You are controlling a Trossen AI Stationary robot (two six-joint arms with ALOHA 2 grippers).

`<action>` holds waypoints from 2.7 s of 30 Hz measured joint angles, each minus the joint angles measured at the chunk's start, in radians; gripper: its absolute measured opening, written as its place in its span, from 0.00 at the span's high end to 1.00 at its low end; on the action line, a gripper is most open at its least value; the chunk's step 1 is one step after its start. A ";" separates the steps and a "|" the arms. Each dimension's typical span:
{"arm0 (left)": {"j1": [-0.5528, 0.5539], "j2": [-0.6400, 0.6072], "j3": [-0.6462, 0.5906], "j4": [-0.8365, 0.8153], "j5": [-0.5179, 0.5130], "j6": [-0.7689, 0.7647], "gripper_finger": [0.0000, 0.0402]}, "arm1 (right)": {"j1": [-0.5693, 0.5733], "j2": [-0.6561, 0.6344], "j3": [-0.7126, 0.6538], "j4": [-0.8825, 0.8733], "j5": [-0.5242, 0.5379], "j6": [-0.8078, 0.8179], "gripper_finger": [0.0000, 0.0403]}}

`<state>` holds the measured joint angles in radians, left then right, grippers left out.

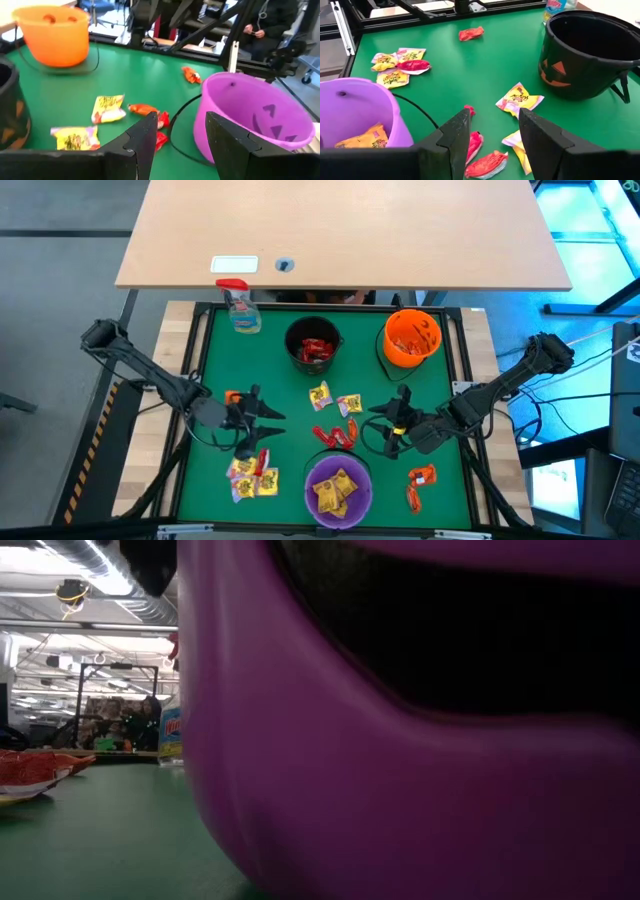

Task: Sort candy
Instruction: Put the yellow candy into the violet bucket

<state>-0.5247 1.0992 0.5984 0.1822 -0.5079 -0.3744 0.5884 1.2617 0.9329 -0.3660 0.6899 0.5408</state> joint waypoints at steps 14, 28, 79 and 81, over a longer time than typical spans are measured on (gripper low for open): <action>0.000 0.000 -0.027 0.015 -0.033 -0.035 0.61 | 0.000 0.057 0.000 0.009 0.014 -0.003 0.59; 0.000 0.000 -0.027 0.014 -0.035 -0.038 0.61 | -0.067 0.110 0.000 0.164 -0.142 -0.178 0.59; 0.314 0.093 -0.233 0.174 -0.121 0.228 0.61 | -0.458 0.315 -0.178 0.190 -0.588 -0.549 0.65; 0.326 0.092 -0.233 0.176 -0.106 0.228 0.61 | -0.455 0.342 -0.178 0.193 -0.585 -0.548 0.65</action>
<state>-0.1986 1.1915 0.3653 0.3585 -0.6135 -0.1459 0.1335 1.6039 0.7551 -0.1734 0.1047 -0.0076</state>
